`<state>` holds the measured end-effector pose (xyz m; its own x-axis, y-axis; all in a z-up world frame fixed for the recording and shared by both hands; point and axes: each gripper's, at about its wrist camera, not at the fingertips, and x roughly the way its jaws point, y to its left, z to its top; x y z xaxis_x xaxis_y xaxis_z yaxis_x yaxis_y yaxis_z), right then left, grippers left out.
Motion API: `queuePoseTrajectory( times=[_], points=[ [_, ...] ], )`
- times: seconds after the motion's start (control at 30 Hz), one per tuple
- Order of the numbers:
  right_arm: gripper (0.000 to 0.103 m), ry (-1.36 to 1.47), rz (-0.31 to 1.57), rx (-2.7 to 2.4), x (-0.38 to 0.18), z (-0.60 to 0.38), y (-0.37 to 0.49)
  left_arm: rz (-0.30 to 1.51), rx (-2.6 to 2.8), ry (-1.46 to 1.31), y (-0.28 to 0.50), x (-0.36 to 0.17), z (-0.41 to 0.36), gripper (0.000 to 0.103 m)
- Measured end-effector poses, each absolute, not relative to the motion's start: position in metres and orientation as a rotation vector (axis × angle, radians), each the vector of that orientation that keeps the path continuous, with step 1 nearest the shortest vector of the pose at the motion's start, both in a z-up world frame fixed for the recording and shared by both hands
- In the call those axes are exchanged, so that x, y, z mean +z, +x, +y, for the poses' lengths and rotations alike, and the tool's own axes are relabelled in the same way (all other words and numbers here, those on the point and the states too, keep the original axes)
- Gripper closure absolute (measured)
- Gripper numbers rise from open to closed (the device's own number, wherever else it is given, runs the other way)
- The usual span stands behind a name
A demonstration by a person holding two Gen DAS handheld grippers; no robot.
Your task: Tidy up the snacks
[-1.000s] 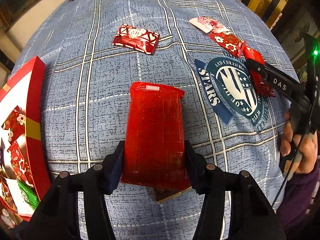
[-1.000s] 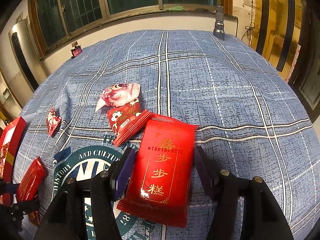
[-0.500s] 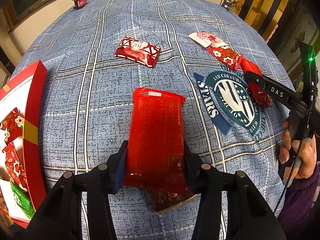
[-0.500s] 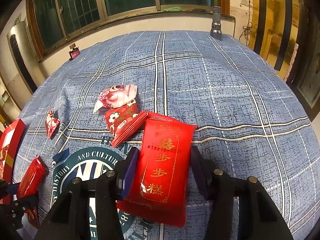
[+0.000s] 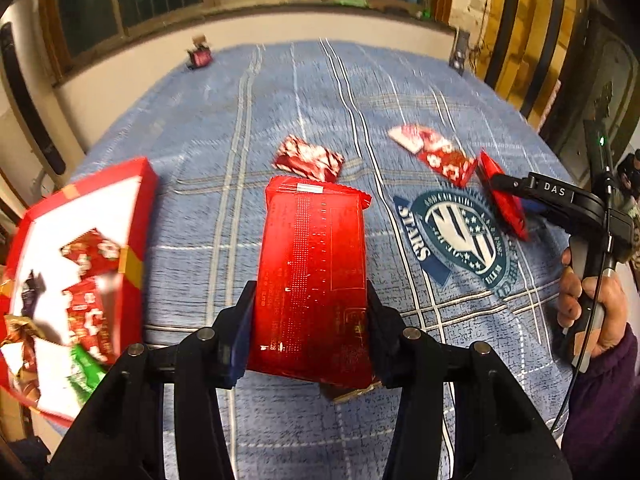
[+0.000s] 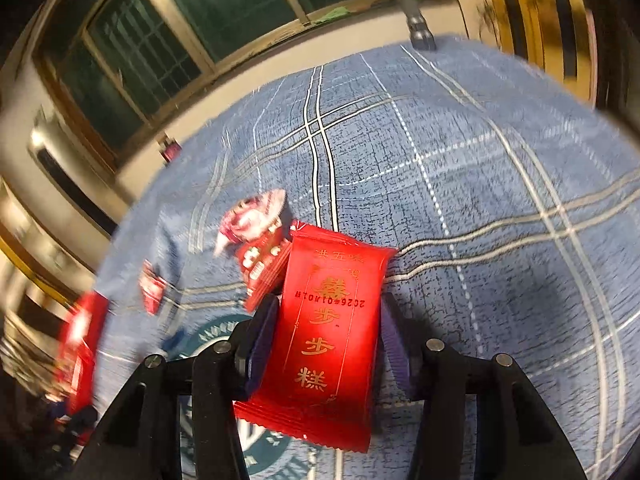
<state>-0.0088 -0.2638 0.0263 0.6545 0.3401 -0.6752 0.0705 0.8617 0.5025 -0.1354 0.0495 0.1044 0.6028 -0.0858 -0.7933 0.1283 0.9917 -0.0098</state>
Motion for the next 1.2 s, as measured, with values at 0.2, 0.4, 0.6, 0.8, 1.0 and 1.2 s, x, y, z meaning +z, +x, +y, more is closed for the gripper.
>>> queuePoseTrajectory(
  times=[0.2, 0.4, 0.6, 0.8, 1.0, 1.2],
  points=[
    [0.052, 0.737, 0.802, 0.281, 0.024, -0.285, -0.013, 0.827, -0.078, 0.047, -0.157, 0.120, 0.071, 0.056],
    [0.052, 0.856, 0.723, 0.368, 0.027, -0.297, -0.020, 0.785, -0.013, 0.032, -0.169, 0.129, 0.099, 0.056],
    [0.052, 0.847, 0.702, 0.336, 0.026, -0.302, -0.026, 0.702, 0.078, 0.055, -0.184, 0.140, 0.130, 0.057],
    [0.052, 0.778, 0.717, 0.283, 0.027, -0.291, -0.023, 0.756, 0.018, 0.031, -0.185, 0.131, 0.147, 0.057],
    [0.052, 0.766, 0.735, 0.260, 0.025, -0.290, -0.021, 0.903, -0.103, 0.063, -0.197, 0.099, 0.129, 0.056],
    [0.052, 0.776, 0.738, 0.272, 0.025, -0.290, -0.018, 1.037, -0.150, -0.003, -0.182, 0.073, 0.122, 0.056]
  ],
)
